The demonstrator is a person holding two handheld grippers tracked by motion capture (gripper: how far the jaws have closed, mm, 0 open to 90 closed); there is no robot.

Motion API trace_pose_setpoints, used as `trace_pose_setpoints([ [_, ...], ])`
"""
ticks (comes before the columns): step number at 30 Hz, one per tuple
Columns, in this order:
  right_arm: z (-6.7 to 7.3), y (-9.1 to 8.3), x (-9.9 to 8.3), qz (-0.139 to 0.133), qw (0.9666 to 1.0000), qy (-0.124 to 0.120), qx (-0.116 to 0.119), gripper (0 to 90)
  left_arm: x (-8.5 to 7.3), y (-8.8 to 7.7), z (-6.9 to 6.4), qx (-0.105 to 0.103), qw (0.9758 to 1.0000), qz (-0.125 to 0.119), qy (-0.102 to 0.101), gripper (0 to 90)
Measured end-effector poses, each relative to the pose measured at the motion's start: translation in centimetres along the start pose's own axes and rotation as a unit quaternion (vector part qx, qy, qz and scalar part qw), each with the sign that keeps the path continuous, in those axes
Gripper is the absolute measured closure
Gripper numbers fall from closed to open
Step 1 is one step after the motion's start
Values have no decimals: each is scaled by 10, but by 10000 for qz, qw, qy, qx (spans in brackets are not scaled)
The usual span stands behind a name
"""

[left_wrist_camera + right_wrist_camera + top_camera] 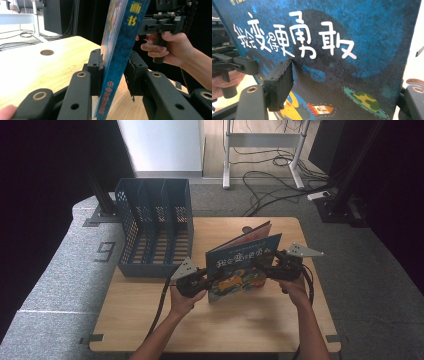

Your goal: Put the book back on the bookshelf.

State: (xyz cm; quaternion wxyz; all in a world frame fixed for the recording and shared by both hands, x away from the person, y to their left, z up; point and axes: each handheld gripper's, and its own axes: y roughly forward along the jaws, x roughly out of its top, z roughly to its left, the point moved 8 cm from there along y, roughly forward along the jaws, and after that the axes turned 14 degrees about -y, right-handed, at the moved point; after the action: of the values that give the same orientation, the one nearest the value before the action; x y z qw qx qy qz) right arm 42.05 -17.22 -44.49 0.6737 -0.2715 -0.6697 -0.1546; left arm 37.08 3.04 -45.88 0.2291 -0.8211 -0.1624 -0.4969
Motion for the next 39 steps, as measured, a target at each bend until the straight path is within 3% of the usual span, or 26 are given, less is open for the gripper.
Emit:
trace_pose_setpoints([
  [12, 3, -1, 0, 51, 9999, 81, 67, 194, -4, -4, -6, -62, 9999, -49, -66, 702],
  [15, -2, -3, -2, 109, 9997, 90, -222, 190, -4, -5, -5, -45, 9998, -105, -169, 717],
  [18, -6, -8, -4, 71, 9992, 203, -323, 192, -4, -6, -5, -96, 9997, -72, -197, 744],
  [28, -7, -3, -3, 73, 9991, 119, -406, 190, -6, -7, -8, -116, 9998, -119, -150, 761],
  [32, -8, -1, -3, 71, 9992, 141, -364, 192, -3, -5, -9, -174, 9996, -109, -194, 713],
  [37, -8, 2, -2, 108, 9990, 98, -426, 191, -1, 0, -9, 85, 9999, -72, -56, 622],
  [39, -8, 2, -2, 104, 9990, 90, -421, 205, 0, 3, -7, 360, 9993, -127, 60, 616],
])
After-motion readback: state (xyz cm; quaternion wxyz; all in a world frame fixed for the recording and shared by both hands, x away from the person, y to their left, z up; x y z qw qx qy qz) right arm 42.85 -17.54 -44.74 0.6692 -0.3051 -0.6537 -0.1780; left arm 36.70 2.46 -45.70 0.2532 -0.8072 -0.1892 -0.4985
